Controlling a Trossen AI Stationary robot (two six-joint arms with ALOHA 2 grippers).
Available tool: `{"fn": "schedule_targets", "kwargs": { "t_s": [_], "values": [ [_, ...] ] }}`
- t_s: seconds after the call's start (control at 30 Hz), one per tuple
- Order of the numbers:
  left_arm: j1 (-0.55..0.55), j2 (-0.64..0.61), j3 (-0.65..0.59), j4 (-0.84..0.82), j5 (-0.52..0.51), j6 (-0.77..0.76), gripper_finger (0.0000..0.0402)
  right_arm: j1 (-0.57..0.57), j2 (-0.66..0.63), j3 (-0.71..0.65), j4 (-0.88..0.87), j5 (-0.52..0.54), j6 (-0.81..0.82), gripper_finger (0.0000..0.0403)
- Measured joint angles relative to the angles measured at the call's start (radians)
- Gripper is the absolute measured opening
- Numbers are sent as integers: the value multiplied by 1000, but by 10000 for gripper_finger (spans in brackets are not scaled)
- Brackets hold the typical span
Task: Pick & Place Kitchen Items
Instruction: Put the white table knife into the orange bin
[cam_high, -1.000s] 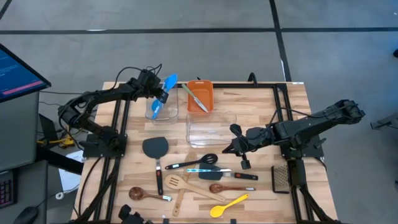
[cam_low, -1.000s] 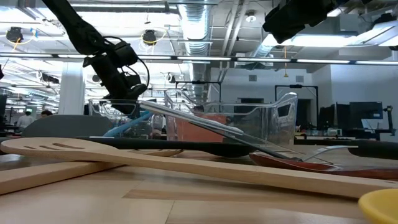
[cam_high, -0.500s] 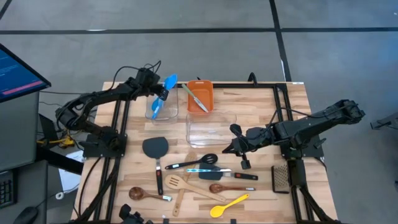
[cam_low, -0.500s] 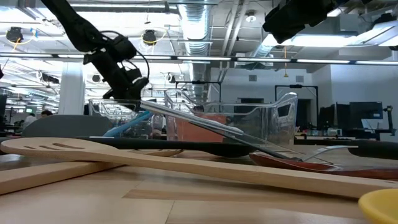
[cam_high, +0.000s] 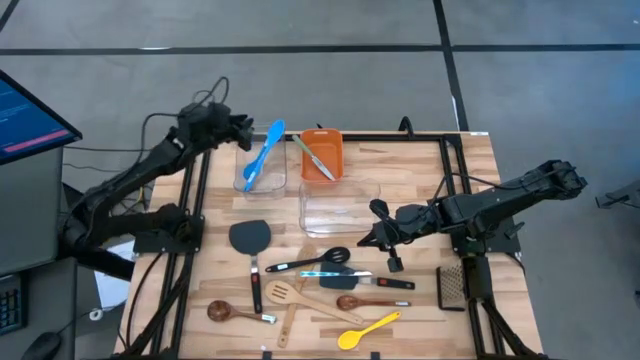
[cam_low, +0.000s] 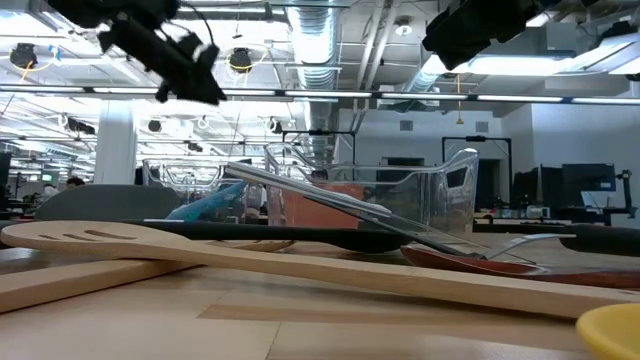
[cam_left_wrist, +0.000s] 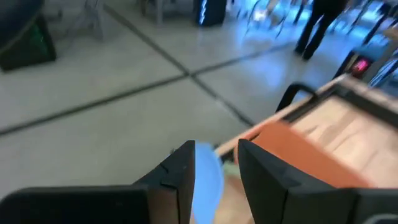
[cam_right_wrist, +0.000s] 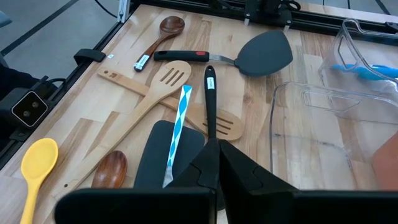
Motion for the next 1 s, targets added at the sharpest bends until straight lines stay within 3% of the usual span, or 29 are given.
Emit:
{"fn": "schedule_targets", "kwargs": {
  "t_s": [0.47,0.73,1.0],
  "values": [
    [-197,-249,0,-17,22,14,54,0,0,0,0,0,0,0],
    [-367,-279,0,-26,35,107,6,0,0,0,0,0,0,0],
    [-545,-278,0,-86,36,108,3,0,0,0,0,0,0,0]
  ]
}}
